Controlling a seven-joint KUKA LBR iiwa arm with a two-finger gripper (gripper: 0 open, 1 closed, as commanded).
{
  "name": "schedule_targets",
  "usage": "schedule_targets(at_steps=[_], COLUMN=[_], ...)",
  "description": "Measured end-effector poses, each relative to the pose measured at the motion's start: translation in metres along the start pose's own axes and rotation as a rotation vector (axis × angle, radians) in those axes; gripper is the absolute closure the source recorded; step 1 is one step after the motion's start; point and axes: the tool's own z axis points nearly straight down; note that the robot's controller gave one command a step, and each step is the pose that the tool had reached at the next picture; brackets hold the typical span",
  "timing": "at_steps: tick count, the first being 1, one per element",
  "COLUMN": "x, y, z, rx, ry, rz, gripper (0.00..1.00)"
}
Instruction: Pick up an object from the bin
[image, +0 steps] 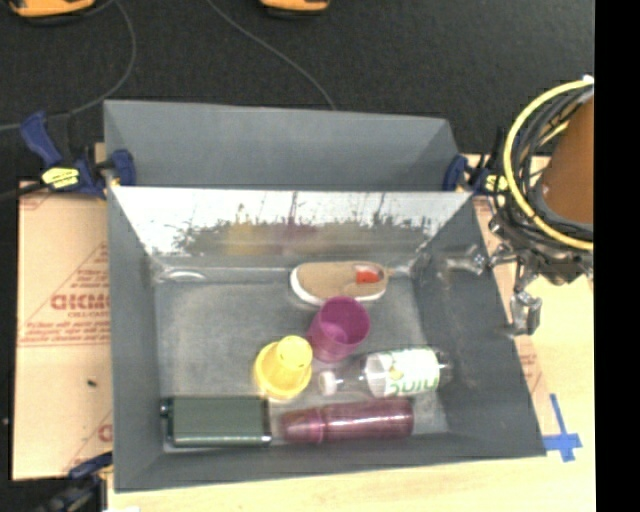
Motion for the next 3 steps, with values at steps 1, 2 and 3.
schedule_targets(at_steps=[1,2,3], x=[-0.040,-0.049,-0.076], y=[0.003,-0.002,0.010], z=[0.040,-0.026,0.043], rx=[0.000,-0.005,0.002], ry=[0.000,0.002,-0.005], rz=[0.087,0.071,0.154], gripper=[0.00,0.00,0.00])
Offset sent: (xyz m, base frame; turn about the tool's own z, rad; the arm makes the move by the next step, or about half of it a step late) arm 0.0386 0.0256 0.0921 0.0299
